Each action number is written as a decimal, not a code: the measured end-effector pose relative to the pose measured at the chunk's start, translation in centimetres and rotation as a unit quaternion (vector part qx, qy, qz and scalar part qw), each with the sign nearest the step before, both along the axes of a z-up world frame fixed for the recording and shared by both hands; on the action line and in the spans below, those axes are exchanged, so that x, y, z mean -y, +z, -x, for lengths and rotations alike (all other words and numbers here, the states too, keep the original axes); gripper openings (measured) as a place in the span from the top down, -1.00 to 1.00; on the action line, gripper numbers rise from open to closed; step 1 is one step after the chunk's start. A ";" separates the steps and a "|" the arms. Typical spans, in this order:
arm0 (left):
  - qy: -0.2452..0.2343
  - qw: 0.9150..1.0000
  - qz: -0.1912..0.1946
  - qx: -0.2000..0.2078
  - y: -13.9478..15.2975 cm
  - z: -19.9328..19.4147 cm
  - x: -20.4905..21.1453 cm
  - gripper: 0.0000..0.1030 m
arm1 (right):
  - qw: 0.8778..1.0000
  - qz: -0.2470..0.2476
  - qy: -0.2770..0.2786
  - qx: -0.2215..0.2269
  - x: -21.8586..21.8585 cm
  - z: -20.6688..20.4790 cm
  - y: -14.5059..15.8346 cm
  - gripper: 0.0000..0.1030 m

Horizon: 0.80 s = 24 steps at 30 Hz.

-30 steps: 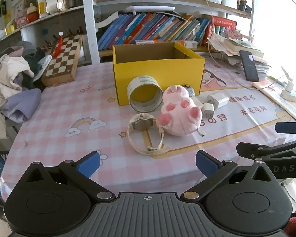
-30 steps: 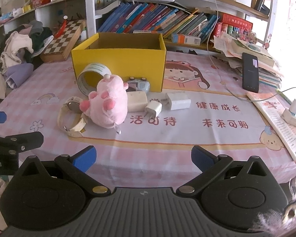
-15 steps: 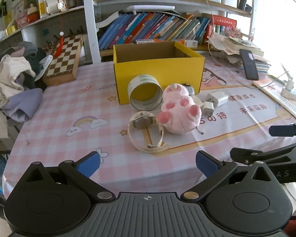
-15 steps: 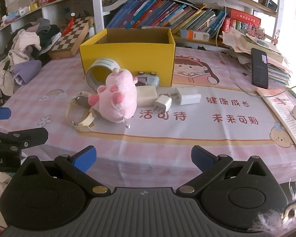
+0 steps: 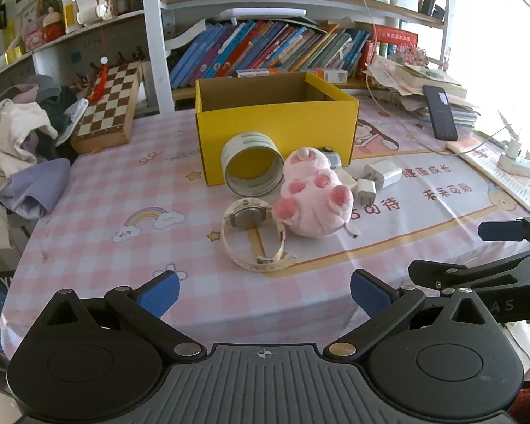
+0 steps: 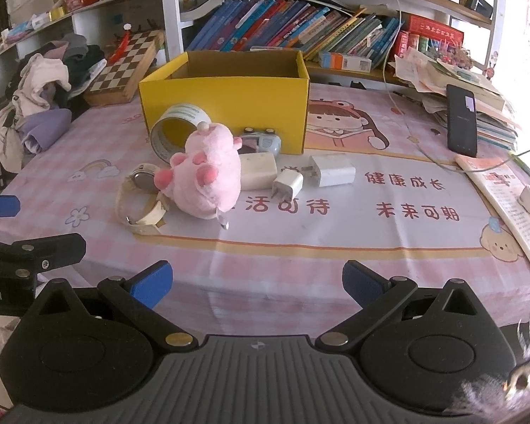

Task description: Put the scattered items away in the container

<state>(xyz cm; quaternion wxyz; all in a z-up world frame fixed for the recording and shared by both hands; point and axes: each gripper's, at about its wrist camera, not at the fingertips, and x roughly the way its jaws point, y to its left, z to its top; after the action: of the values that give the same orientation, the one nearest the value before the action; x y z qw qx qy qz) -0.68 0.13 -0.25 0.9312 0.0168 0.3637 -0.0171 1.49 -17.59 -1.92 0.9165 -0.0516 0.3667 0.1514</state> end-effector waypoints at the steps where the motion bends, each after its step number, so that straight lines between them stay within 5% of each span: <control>1: 0.000 1.000 0.000 0.000 0.0 0.0 0.0 -1.00 | 1.000 0.000 -0.001 0.000 0.0 0.0 0.0 -1.00; 24: 0.001 1.000 0.023 0.000 -0.1 -0.2 -1.6 -1.00 | 1.000 -0.001 0.001 0.010 -1.1 -0.1 0.6 -1.00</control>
<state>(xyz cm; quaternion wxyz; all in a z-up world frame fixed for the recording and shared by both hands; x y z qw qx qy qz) -0.49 1.73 -0.37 0.9315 -0.0055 0.3629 -0.0243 1.57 -16.48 -1.32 0.9198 -0.0522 0.3577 0.1524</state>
